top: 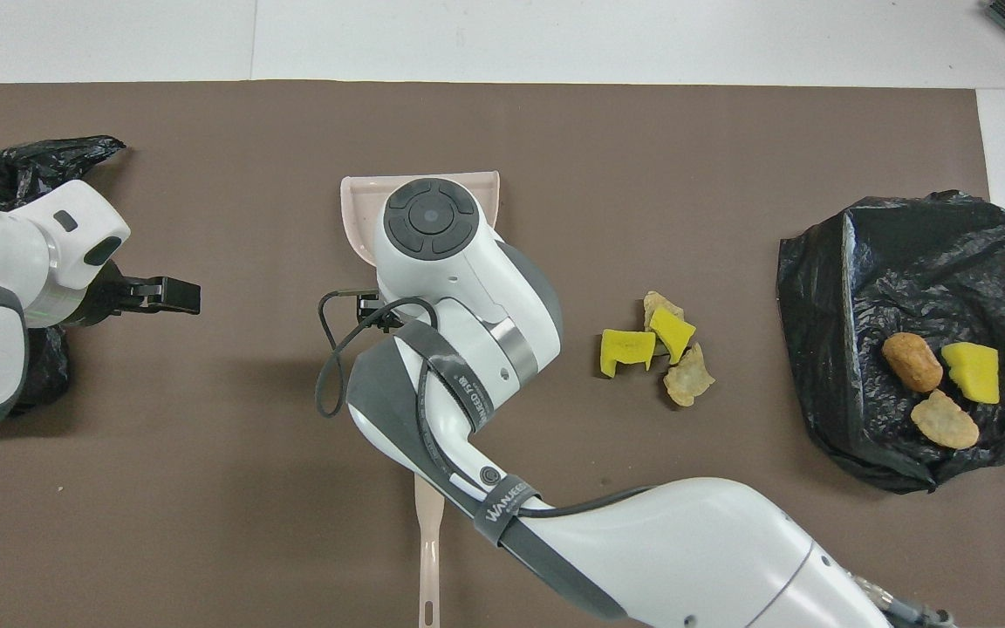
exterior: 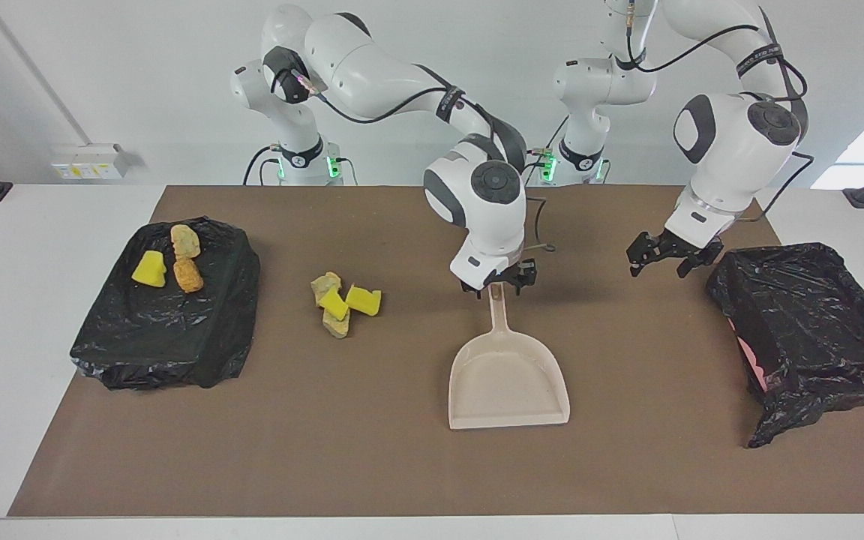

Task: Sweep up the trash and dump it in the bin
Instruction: 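Grasp the dustpan with the left gripper while the right gripper grasps the brush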

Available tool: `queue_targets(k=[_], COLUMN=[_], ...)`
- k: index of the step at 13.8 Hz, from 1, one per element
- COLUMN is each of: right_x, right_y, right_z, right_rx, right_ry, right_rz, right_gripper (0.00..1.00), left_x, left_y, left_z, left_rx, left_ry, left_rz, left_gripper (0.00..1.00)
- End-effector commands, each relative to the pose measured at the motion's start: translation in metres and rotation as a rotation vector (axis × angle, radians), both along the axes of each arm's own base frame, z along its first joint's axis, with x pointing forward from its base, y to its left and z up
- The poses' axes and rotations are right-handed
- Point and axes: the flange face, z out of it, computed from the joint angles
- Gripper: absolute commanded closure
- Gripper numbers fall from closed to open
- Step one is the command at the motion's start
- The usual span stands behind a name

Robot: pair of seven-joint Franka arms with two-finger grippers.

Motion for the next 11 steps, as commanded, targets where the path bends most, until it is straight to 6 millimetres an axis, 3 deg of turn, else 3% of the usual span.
queue_targets(k=[1,4,6,7,9,11], right_x=[-0.016,-0.054,-0.089,-0.108,-0.147,-0.182], right_y=[-0.011,0.001,-0.004,-0.005,0.002,-0.001], right_z=[0.020,0.036,0.044,0.042,0.039,0.024], right_rx=[0.011,-0.011,-0.040,-0.051,-0.053,-0.031], right_ry=[0.036,0.060,0.068,0.081,0.115,0.133], right_rz=[-0.009,0.009,0.018,0.025,0.042,0.035], right_gripper=[0.00,0.00,0.00,0.00,0.00,0.00], left_x=[0.002,0.002,0.002,0.002,0.004,0.003], left_y=[0.004,0.003,0.004,0.005,0.025,0.022], left_z=[0.002,0.002,0.002,0.003,0.023,0.024], left_rx=[0.014,0.014,0.014,0.014,0.013,0.013], left_ry=[0.011,0.011,0.011,0.008,-0.018,-0.023], left_rz=[-0.007,-0.008,-0.007,-0.005,0.032,0.014], left_gripper=[0.00,0.00,0.00,0.00,0.00,0.00])
